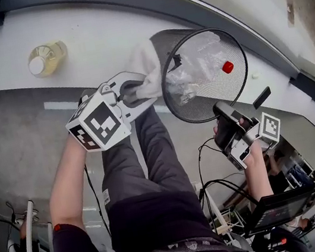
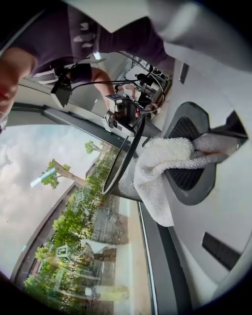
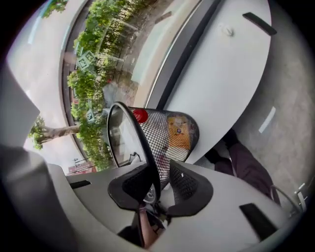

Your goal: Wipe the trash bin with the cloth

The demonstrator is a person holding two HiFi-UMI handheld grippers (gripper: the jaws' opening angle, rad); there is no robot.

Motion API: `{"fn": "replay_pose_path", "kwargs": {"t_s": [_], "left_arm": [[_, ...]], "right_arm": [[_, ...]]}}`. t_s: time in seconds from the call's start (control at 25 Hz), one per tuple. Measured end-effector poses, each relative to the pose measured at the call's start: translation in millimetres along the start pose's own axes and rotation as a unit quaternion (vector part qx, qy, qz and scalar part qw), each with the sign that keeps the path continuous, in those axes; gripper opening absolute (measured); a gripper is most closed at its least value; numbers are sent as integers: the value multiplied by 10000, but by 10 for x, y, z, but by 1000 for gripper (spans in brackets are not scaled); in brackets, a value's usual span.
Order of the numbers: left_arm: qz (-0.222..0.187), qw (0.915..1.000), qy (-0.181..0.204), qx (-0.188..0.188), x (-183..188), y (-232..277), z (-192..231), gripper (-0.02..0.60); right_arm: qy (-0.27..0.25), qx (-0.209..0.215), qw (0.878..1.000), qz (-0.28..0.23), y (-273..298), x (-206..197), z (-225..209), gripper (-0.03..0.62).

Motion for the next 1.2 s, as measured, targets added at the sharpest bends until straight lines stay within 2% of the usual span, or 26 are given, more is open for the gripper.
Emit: {"fn": "replay_pose_path", "kwargs": {"t_s": [0.16, 0.24, 0.36, 0.48, 0.56, 0.64, 0.72, 0.76, 0.84, 0.88, 0.92, 1.04, 1.08, 1.2], "left_arm": [[-44, 9998, -142, -154, -2, 131, -81, 86], [-154, 9993, -296, -138, -59, 133, -70, 86], [-302, 9984, -423, 205, -113, 38, 80, 86], [-498, 9954, -377, 727, -10, -84, 315, 86], [-633, 9922, -294, 1034, 92, -162, 503, 86], [-686, 9897, -171, 1243, 196, -235, 701, 86], [-701, 9891, -31, 1291, 310, -275, 860, 86], [-697, 9895, 26, 1263, 363, -276, 919, 86], [-629, 9912, 110, 1158, 433, -239, 1003, 86], [-557, 9925, 139, 1083, 446, -209, 1026, 86], [-466, 9939, 156, 989, 442, -173, 1034, 86], [-69, 9973, 231, 694, 336, -14, 941, 86], [67, 9976, 285, 621, 278, 44, 873, 86], [268, 9982, 382, 375, 132, 155, 635, 86]], "right_arm": [[266, 234, 9984, 430, 192, -61, -92, 88], [76, 206, 9988, 427, 275, -82, -72, 91], [-419, -54, 9983, 406, 318, -90, -2, 94], [-1077, -465, 9921, 450, 108, 1, 75, 151], [-1813, -1154, 9761, 317, -131, 209, 118, 161], [-2715, -1735, 9466, 151, -258, 493, 252, 161], [-3591, -1745, 9163, 323, -126, 691, 470, 161], [-3829, -1682, 9068, 521, -11, 729, 537, 161], [-3923, -1704, 8990, 941, 157, 744, 546, 161], [-3860, -1743, 8996, 1067, 195, 748, 522, 160], [-3704, -1793, 9051, 1074, 200, 757, 488, 159], [-2584, -1926, 9453, 505, 66, 776, 319, 93], [-2297, -1850, 9549, 353, 32, 763, 271, 86], [-1683, -1547, 9734, 123, -25, 684, 135, 80]]}}
Point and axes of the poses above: the fingertips, and each gripper's own axes: y forward along the fingers, z to its left, x out of its top, the point moved 6 cm from there along -y, backward along the fingers, and after that the axes turned 12 degrees about z, right-handed, at the moved point
